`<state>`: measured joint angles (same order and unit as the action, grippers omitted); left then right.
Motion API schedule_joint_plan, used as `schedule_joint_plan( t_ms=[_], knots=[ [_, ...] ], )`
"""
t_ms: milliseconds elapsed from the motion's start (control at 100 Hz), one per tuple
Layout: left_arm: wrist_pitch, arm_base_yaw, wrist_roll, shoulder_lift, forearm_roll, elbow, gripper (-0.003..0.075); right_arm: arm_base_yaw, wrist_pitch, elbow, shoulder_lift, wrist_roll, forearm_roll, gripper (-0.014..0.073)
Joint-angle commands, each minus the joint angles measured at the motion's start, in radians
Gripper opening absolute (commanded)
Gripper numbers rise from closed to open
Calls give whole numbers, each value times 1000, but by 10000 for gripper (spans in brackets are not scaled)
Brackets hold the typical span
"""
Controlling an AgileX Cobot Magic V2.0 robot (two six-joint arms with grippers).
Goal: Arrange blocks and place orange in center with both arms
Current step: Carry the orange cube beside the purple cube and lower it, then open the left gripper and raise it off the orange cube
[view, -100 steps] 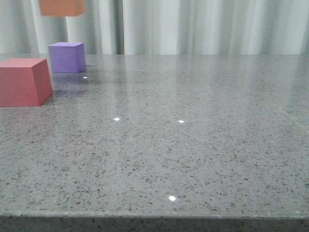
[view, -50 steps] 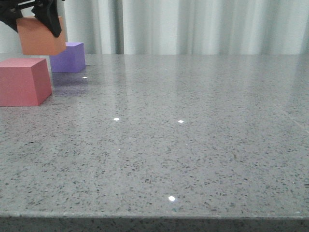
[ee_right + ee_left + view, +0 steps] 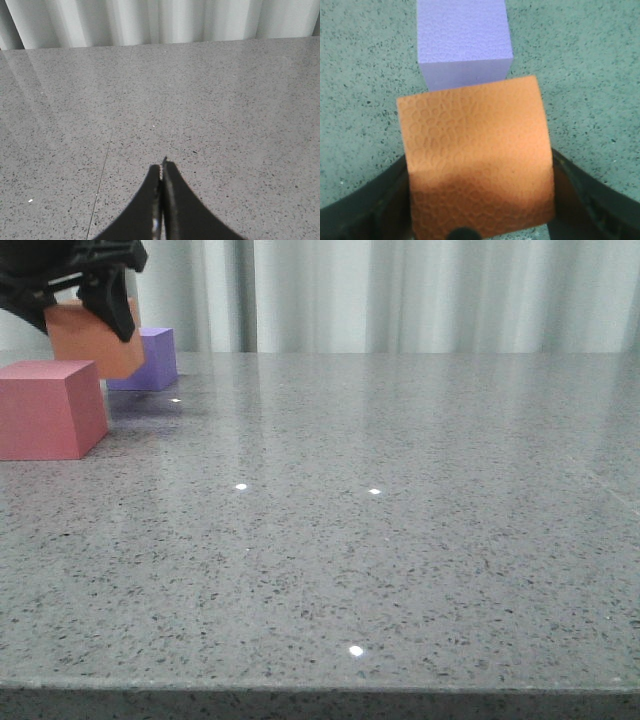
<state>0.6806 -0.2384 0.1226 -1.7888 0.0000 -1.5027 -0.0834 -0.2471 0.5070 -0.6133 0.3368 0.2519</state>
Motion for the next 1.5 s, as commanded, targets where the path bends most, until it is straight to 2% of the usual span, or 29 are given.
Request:
schedule_joint_plan(
  t_ms=[0, 290, 360, 470, 560, 750, 980, 1260, 1490],
  knots=[
    [-54, 2, -3, 20, -12, -26, 330, 7, 81, 24, 0, -10, 21, -69],
    [-52, 2, -3, -26, -12, -26, 348, 7, 81, 24, 0, -10, 21, -69],
    [-50, 2, -5, -24, -12, -26, 412, 7, 81, 24, 0, -10, 21, -69],
    [-60, 2, -5, -24, -12, -26, 602, 7, 81, 24, 0, -10, 21, -69],
    [-64, 2, -5, -22, -14, -29, 678, 7, 81, 24, 0, -10, 21, -69],
    [-54, 2, -5, 43, -22, -29, 671, 7, 81, 24, 0, -10, 21, -69],
    [-70, 3, -5, 250, -22, 10, 671, 7, 81, 24, 0, -10, 21, -69],
    [-199, 6, -5, 605, 0, 279, 671, 7, 81, 24, 0, -10, 21, -69],
    [-233, 6, -5, 886, 8, 525, 671, 7, 81, 24, 0, -10, 21, -69]
  ],
)
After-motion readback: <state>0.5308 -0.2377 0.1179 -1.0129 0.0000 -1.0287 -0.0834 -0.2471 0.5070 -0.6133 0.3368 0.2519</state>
